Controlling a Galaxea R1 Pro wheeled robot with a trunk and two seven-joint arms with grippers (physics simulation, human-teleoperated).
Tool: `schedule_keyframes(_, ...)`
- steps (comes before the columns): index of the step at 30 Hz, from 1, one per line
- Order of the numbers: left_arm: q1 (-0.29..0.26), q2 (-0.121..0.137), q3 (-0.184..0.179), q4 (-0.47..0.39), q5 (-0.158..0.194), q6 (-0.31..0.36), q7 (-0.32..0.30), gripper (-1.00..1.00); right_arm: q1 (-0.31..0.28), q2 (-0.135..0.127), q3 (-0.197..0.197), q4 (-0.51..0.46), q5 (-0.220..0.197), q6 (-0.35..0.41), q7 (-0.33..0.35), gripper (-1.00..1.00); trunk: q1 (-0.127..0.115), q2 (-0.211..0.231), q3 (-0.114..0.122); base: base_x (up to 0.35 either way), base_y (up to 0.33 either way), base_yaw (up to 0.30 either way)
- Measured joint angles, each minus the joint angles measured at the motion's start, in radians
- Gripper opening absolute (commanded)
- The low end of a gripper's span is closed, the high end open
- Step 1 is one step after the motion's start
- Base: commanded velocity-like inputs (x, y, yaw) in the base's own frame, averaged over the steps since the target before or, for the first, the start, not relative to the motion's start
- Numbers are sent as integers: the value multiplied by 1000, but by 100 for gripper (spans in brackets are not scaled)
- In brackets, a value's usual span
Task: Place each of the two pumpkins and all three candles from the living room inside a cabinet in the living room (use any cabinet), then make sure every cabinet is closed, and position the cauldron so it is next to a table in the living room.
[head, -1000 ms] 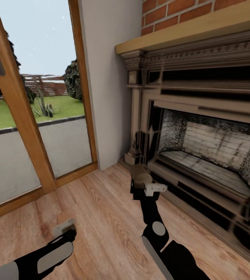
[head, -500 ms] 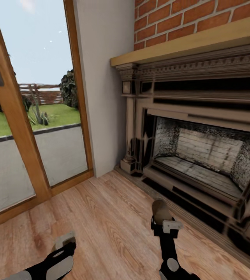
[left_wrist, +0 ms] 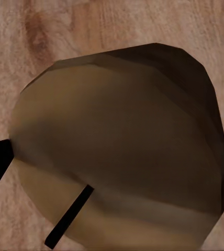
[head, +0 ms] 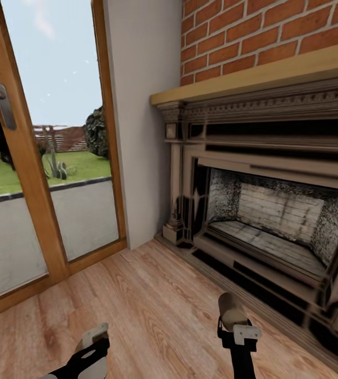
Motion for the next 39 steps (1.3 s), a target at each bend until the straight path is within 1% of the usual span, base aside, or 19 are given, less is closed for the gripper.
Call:
schedule_keyframes(1, 0, 0, 0, 7, 1, 1, -15, -100, 0, 0, 0, 0, 0, 0, 0, -100, 0, 0, 4, 0, 0, 0)
schedule_keyframes(2, 0, -2, 0, 76, -2, 10, -179, -100, 1, 35, -10, 14, -11, -6, 2, -100, -1, 1, 8, 0, 0, 0)
schedule_keyframes(3, 0, -3, -1, 84, 1, 11, -201, -100, 1, 43, 9, 19, 17, 9, 2, -100, -1, 1, 12, 0, 0, 0)
schedule_keyframes(4, 0, -2, 0, 87, 1, 11, -210, -100, 0, 46, -4, 24, -2, -4, 1, -100, -2, 1, 15, 0, 0, 0)
schedule_keyframes(7, 0, -2, 1, 90, 1, 12, -218, -100, 1, 50, -3, 27, 0, -3, 1, -100, -3, 2, 27, 0, 0, -21)
schedule_keyframes(11, 0, -4, 0, 91, 2, 11, -220, -100, 0, 49, -4, 29, 0, -4, 2, -100, -5, 3, 43, -9, 0, -190)
schedule_keyframes(16, 0, -4, 0, 91, 3, 12, -220, -100, 1, 49, -4, 29, -1, -4, 2, -100, -7, 4, 62, -235, 0, -254)
schedule_keyframes(27, 0, -4, 1, 91, 5, 12, -219, -100, 0, 51, -6, 34, -5, -1, 0, -100, -48, 80, 96, -332, 0, -265)
schedule_keyframes(29, 0, -4, 1, 91, 5, 12, -219, -100, 1, 51, -7, 35, -30, 0, 1, -100, -56, 94, 102, -299, 0, -259)
schedule_keyframes(30, 0, -3, 1, 91, 7, 12, -218, -100, 1, 51, -7, 37, -68, 0, 1, -100, -60, 101, 105, -228, 0, -250)
schedule_keyframes(33, 0, -3, 1, 91, 7, 12, -218, -100, 1, 52, -7, 39, -160, 2, 2, -100, -72, 122, 112, -107, 0, -231)
schedule_keyframes(34, 0, -4, 1, 91, 7, 11, -218, -100, 1, 53, -5, 56, -202, 5, 2, -100, -76, 129, 114, -27, 0, -172)
schedule_keyframes(35, 0, -4, 1, 91, 7, 9, -217, -100, 1, 53, -9, 77, -234, 0, 2, -100, -80, 136, 116, -9, 0, -101)
schedule_keyframes(36, 8, -3, 2, 93, 17, 6, -217, -100, 1, 63, -7, 98, -249, 3, 3, -100, -83, 143, 118, -6, 0, -64)
schedule_keyframes(38, 37, -3, 2, 98, 21, 4, -218, -100, 0, 81, -1, 118, -244, 7, 4, -100, -91, 157, 121, -3, 0, -34)
schedule_keyframes(39, 55, -2, 2, 100, 23, 3, -219, -100, 0, 89, -4, 133, -249, 5, 4, -100, -95, 164, 123, -2, 0, -17)
